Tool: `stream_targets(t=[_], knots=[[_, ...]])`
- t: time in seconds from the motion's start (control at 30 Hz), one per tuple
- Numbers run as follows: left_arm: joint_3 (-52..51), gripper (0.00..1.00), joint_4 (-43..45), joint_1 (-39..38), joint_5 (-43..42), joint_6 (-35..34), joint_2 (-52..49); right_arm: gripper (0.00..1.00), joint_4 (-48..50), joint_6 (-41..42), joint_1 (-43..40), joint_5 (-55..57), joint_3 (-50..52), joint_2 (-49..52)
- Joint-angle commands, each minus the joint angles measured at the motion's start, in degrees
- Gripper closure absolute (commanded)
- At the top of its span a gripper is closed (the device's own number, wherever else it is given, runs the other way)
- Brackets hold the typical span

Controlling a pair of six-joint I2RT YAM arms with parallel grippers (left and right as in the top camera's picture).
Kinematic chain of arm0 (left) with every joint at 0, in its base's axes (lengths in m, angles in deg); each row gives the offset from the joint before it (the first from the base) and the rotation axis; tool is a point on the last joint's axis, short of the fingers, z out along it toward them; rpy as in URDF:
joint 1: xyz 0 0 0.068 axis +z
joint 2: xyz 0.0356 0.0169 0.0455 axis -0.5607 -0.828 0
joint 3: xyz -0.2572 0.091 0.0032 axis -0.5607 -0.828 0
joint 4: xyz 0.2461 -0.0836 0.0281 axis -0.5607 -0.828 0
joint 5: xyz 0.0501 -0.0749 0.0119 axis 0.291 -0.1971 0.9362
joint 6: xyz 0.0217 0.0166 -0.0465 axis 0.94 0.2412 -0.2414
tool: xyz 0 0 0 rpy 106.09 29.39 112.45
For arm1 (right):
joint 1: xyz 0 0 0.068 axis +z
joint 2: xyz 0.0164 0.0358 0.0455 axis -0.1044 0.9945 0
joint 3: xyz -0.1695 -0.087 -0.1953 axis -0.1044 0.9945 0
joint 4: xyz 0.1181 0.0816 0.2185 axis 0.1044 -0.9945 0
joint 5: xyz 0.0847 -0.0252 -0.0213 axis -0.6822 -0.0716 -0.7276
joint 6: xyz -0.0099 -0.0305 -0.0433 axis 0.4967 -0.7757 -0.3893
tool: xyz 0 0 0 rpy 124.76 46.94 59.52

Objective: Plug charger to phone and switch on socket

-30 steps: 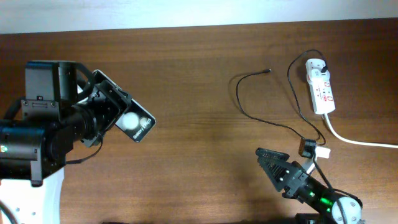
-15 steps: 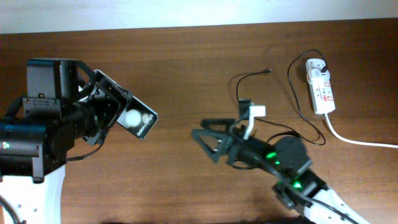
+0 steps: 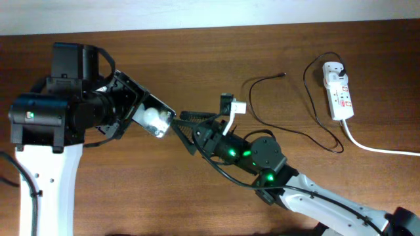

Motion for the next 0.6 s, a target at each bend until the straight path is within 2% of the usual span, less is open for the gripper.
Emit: stream_targets(t=[0.0,0.17,0.27,0.37,0.5,0.57], knots=[[0.57,0.38,3.02,-3.76,-0.83,-0.57,0.13,0.23,-1.36,-0.15,0.63,0.68,-4.42,2.32],[0.57,0.39,3.61,-8.48,-0.44,-1.9,-1.31,0.3,-6.49,-1.29,2.14,4.2,-7.39,3.02],[0.57,0.38,3.89,-9.25,-0.42,-1.86,-1.31,0.47,-6.93,-1.25,2.14,6.67,-7.39,3.02],[0.57,0.38,3.91,-9.25,-0.42,-1.86,-1.31,0.53,-7.02,-1.25,2.14,6.69,-7.39,3.02],[0.57,0.37,3.91,-9.25,0.26,-1.84,-1.31,0.69,-8.44,-1.25,2.14,5.7,-7.39,3.02],[0.57,0.37,3.91,-9.25,0.9,-1.86,-1.31,0.7,-8.44,-1.25,2.14,5.11,-7.39,3.02]])
